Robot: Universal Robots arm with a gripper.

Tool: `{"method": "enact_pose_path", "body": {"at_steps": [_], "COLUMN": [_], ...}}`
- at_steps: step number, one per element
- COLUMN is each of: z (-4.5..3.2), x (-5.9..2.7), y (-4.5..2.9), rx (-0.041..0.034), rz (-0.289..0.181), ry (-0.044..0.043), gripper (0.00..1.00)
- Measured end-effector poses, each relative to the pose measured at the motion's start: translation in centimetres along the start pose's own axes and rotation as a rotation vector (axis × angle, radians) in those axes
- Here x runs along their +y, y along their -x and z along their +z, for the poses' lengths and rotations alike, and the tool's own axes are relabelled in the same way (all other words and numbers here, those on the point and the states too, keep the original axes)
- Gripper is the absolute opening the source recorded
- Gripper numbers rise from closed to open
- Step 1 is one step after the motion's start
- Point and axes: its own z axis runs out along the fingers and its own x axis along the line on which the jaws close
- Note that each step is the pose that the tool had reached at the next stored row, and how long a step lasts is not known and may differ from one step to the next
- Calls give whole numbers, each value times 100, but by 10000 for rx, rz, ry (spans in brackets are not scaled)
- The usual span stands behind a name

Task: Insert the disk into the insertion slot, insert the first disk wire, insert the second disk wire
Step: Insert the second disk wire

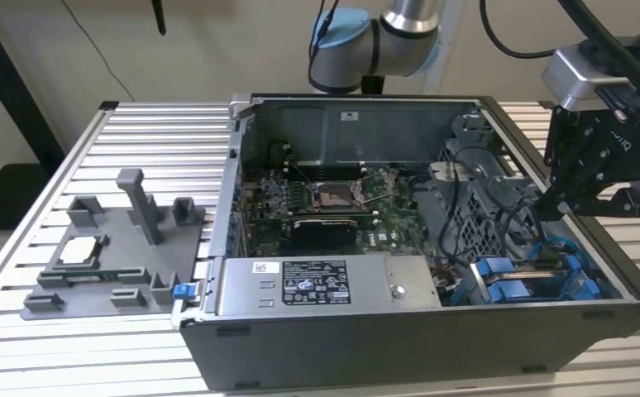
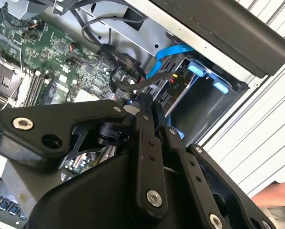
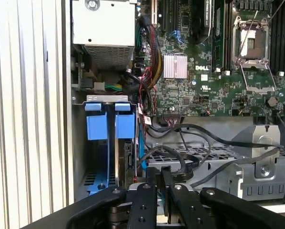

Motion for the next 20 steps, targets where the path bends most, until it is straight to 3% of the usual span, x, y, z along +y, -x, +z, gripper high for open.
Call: {"method": "enact_pose_path", "body": {"at_steps": [9,20], "z": [2,26], "x": [0,0], "y": [0,-4], "rx": [33,616], "rz": [0,25], "ry": [0,125], "gripper": [0,0]}}
